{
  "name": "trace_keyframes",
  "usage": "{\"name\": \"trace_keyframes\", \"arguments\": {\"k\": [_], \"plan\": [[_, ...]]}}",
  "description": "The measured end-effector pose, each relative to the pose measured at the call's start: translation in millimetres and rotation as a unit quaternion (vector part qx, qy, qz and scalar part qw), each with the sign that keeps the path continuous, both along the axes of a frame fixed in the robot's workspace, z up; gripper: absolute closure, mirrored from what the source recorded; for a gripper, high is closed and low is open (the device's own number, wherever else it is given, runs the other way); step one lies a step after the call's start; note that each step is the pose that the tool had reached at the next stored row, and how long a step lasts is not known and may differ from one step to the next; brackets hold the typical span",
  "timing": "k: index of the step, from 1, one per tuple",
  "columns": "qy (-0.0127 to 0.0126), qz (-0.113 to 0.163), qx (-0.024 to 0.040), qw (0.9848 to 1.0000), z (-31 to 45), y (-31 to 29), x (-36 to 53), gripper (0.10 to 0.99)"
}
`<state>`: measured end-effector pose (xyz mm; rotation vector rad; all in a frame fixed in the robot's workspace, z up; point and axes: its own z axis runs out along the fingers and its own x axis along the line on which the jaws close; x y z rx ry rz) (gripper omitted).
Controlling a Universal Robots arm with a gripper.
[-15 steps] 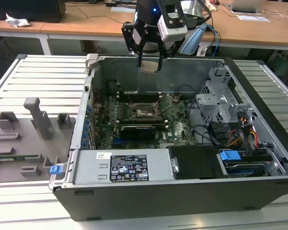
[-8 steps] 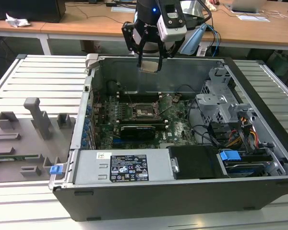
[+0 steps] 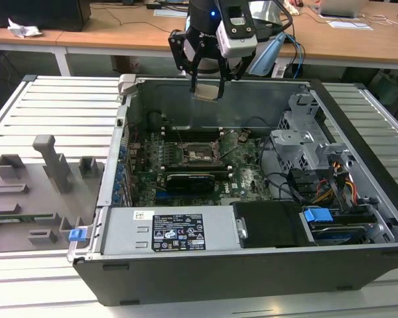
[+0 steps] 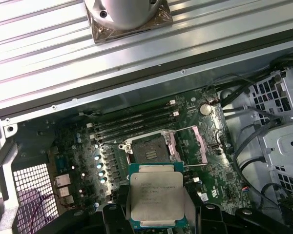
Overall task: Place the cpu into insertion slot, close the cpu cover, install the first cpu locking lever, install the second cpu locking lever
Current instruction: 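Place the cpu into insertion slot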
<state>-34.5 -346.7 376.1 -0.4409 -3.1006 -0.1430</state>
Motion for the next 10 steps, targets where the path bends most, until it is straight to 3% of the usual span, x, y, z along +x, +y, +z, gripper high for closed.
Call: {"name": "trace_keyframes", "arguments": {"k": [10], "plan": [[0.0,-0.01,0.0,0.9999,0.0,0.0,0.0,0.561]]}}
